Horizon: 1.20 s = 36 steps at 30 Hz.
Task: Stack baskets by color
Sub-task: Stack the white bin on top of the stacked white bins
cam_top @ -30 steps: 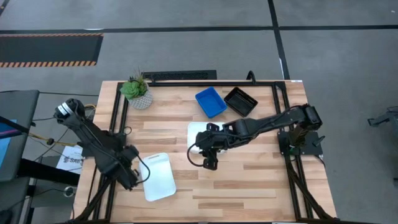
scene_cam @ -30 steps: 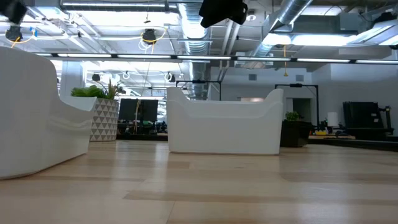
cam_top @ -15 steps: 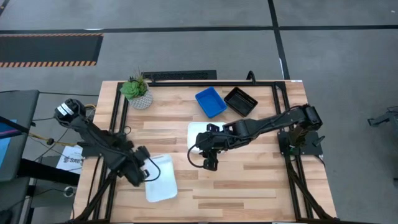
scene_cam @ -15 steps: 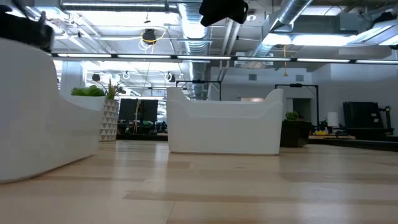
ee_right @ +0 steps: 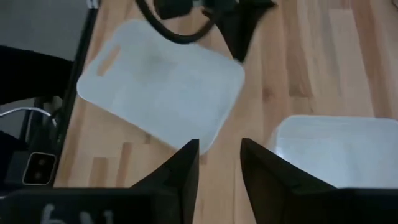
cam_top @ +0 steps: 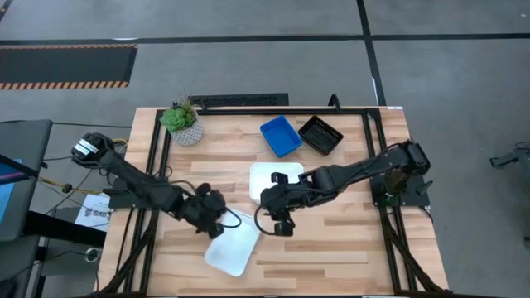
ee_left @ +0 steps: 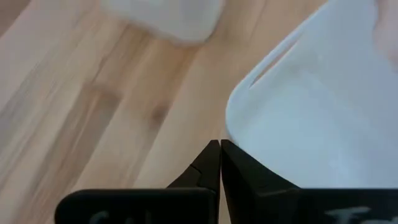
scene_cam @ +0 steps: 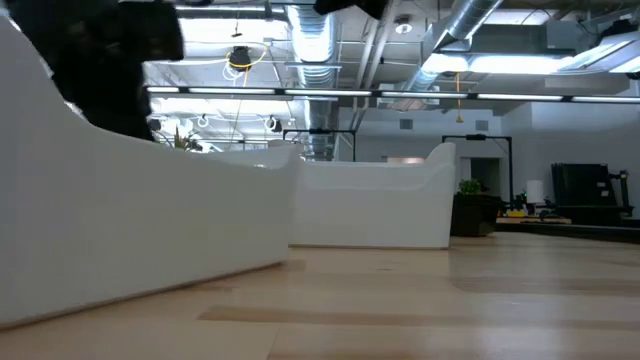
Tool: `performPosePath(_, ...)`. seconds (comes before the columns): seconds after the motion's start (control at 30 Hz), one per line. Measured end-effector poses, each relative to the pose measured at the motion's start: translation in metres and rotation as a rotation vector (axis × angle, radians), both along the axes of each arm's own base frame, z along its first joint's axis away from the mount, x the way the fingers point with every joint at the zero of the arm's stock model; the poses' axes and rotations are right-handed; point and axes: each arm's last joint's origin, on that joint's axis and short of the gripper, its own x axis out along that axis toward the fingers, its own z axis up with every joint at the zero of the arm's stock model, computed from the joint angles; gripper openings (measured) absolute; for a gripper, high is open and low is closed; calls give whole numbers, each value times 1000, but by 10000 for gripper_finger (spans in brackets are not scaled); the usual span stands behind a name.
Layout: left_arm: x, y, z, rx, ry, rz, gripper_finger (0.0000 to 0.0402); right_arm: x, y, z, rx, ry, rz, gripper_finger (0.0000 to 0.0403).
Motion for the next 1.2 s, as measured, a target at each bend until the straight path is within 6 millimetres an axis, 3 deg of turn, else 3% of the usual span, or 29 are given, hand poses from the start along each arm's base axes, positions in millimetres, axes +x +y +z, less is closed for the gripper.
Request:
performPosePath(0.3,31,20,15,16,-201,-88,0,-6,25,2,-5,-26,80,190)
performPosePath(0.47,20,20,34,-36,-59,-47,0,-11,38,2,8,-25,102,197)
performPosePath(0.67,-19,-18,66,-196,54,-62,0,-15,47,2,13,-23,121,188)
performPosePath(0.9,-53,-78,67,-471,82,-117,0,-12,40,2,13,-23,101,181)
performPosePath(1.03,-54,-92,59,-466,54,-94,0,-10,35,2,1,-25,100,181)
performPosePath(1.2,-39,-104,37,-460,108,-104,0,-8,30,2,-5,-27,95,182)
